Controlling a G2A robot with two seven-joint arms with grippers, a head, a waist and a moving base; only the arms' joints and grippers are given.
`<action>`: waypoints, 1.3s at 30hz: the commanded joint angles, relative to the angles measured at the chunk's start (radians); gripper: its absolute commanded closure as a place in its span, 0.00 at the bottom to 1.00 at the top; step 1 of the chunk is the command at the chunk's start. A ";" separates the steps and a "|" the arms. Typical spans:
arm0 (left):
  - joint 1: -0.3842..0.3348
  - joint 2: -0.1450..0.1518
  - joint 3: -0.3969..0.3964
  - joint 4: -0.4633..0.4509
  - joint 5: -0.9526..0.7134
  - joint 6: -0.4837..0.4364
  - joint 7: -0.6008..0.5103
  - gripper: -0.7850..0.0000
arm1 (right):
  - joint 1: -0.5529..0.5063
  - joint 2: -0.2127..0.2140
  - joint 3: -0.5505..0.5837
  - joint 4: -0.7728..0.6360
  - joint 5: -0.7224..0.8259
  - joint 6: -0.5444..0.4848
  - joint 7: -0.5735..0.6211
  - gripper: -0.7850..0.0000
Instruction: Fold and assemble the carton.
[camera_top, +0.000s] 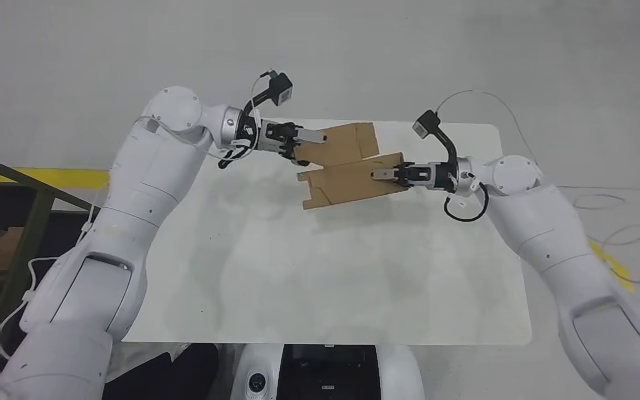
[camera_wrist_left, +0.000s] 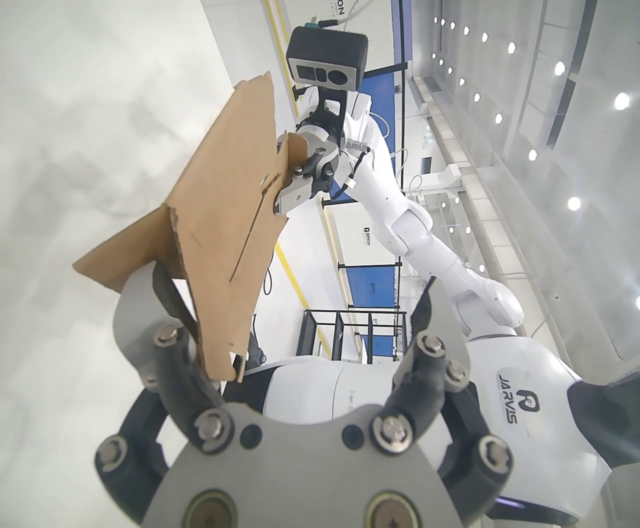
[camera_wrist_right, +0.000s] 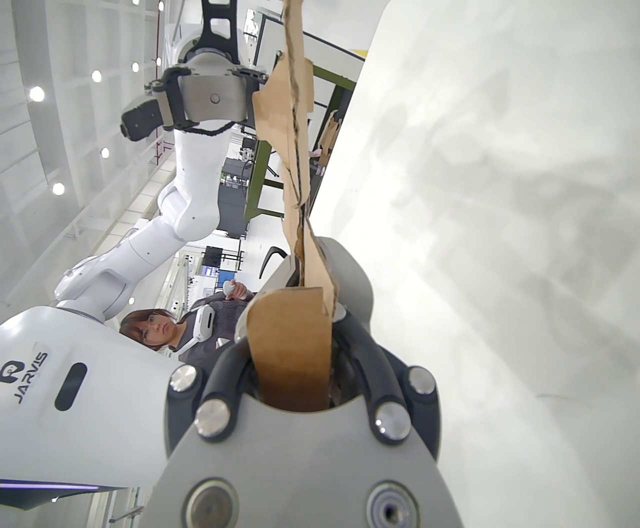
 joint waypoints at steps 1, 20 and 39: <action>0.000 0.001 -0.001 0.003 0.006 0.004 0.005 0.37 | -0.001 0.000 0.003 -0.001 0.000 0.000 0.000 1.00; 0.001 0.000 0.005 0.021 0.047 0.041 0.038 0.57 | -0.006 -0.001 0.018 -0.018 -0.013 0.001 0.001 1.00; -0.003 -0.003 0.018 0.022 0.091 0.085 0.060 0.83 | -0.014 0.003 0.045 -0.027 -0.027 0.003 0.003 1.00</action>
